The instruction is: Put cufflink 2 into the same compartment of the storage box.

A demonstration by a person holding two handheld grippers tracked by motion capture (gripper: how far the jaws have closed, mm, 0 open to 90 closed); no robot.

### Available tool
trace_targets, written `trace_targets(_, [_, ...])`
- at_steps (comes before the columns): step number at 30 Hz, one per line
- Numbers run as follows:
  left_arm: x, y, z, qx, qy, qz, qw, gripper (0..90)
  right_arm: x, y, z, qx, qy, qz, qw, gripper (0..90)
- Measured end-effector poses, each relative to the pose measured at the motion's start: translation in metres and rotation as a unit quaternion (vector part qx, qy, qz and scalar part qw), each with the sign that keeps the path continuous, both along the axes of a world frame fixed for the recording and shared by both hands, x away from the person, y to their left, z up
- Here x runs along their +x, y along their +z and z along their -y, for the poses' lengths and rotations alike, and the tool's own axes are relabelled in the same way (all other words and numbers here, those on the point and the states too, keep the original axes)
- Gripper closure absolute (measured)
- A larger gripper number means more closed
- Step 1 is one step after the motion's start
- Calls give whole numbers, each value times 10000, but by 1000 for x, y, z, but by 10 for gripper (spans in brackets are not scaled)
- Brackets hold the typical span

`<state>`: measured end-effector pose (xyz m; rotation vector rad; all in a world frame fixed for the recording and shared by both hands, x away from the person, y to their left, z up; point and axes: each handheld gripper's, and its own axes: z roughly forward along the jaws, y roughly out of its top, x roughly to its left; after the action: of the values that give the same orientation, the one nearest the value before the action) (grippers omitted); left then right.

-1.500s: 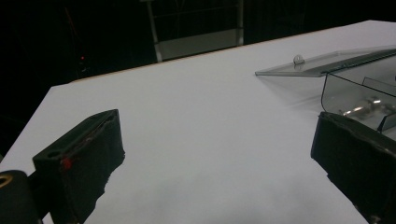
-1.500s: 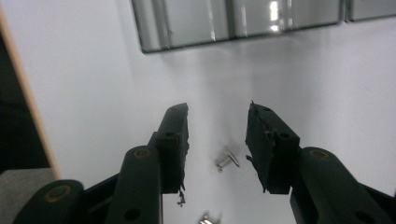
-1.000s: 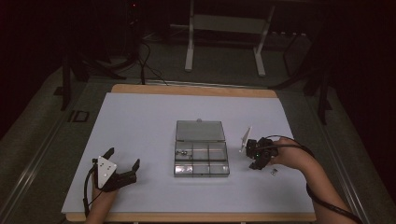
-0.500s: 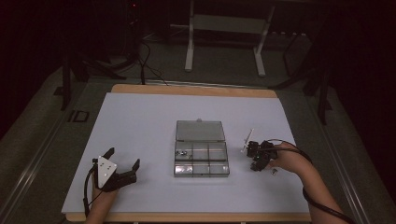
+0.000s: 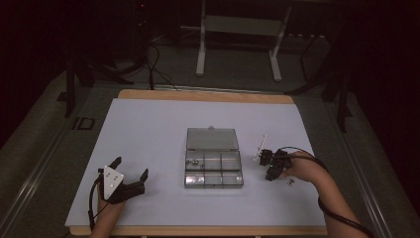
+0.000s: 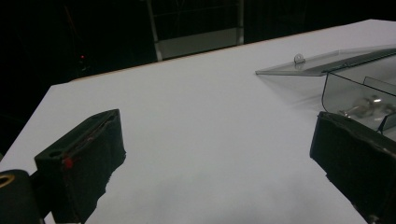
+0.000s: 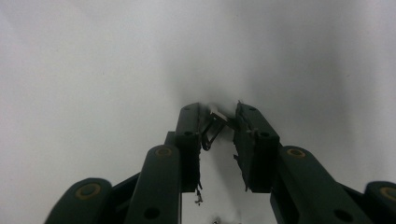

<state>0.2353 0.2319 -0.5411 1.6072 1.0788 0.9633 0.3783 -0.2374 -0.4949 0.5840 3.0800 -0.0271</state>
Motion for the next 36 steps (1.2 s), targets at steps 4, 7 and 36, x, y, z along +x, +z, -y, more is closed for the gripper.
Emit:
trace_targets(4, [0, 0, 0, -18, 0, -4, 10000, 40, 0, 1, -1, -6, 74, -32, 10000, 735])
trace_targets(7, [0, 0, 0, -27, -4, -4, 10000, 39, -1, 4, -3, -27, 174, -39, 9998, 749])
trace_targets(36, [1, 0, 0, 2, -31, -16, 10000, 39, -25, 55, -52, 6, 1216, -32, 9926, 750])
